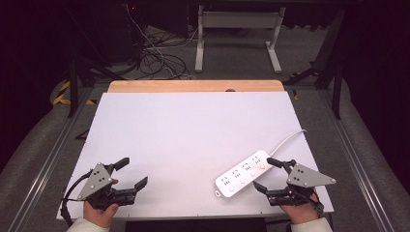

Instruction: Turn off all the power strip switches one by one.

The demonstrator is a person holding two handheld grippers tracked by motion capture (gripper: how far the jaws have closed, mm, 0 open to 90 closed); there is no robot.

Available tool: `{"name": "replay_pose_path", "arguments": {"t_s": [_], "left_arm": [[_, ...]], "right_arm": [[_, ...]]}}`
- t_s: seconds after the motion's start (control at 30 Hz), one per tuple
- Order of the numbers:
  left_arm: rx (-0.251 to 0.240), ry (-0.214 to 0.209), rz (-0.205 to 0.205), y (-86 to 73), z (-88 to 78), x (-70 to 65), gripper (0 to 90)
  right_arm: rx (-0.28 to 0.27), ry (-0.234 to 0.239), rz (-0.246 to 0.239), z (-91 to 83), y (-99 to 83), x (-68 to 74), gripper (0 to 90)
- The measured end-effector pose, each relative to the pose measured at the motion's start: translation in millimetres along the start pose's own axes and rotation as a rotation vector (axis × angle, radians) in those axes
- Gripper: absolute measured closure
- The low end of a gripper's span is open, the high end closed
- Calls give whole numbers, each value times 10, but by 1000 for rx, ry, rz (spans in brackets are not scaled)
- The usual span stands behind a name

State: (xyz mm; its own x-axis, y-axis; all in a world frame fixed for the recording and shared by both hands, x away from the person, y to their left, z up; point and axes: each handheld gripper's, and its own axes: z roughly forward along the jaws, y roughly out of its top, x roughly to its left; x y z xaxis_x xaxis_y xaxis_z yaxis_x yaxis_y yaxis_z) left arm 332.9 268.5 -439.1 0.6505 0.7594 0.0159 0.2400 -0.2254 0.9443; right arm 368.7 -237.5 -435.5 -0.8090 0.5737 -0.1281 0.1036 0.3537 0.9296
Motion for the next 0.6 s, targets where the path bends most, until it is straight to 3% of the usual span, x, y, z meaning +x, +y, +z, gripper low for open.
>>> {"name": "replay_pose_path", "arguments": {"t_s": [0.33,0.6], "left_arm": [[-17,43,45,8,-11,-23,150],[-16,60,49,5,-17,-33,150]], "right_arm": [[-2,8,1,-6,-3,-3,186],[3,7,-7,2,6,9,198]]}}
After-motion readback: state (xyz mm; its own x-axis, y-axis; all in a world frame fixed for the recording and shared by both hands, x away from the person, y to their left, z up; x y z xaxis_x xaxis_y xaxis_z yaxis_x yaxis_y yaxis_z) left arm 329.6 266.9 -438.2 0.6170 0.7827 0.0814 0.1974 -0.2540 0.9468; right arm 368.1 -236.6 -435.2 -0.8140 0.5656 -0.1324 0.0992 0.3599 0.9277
